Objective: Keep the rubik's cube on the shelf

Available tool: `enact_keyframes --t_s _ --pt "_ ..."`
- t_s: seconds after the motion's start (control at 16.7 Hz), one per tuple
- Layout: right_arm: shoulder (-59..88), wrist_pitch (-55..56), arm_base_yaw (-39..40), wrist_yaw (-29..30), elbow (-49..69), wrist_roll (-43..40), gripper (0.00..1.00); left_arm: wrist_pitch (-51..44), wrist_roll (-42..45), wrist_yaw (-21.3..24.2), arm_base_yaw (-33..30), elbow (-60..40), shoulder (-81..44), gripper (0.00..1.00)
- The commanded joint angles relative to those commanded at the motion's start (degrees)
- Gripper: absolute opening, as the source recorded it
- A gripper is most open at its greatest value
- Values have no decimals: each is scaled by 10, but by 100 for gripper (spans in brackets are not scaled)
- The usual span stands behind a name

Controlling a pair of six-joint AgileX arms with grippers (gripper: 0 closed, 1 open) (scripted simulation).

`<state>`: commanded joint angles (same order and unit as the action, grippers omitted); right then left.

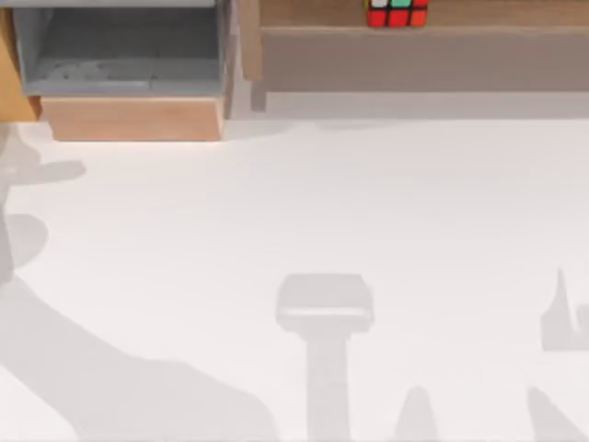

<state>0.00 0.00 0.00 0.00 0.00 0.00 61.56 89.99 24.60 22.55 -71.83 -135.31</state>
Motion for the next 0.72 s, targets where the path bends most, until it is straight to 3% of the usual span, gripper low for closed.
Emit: enact_keyframes --t_s 0.18,0.72 --pt "0 0 0 0 0 0 100 0 0 0 0 0 0 0" --pt "0 0 0 0 0 0 100 0 0 0 0 0 0 68"
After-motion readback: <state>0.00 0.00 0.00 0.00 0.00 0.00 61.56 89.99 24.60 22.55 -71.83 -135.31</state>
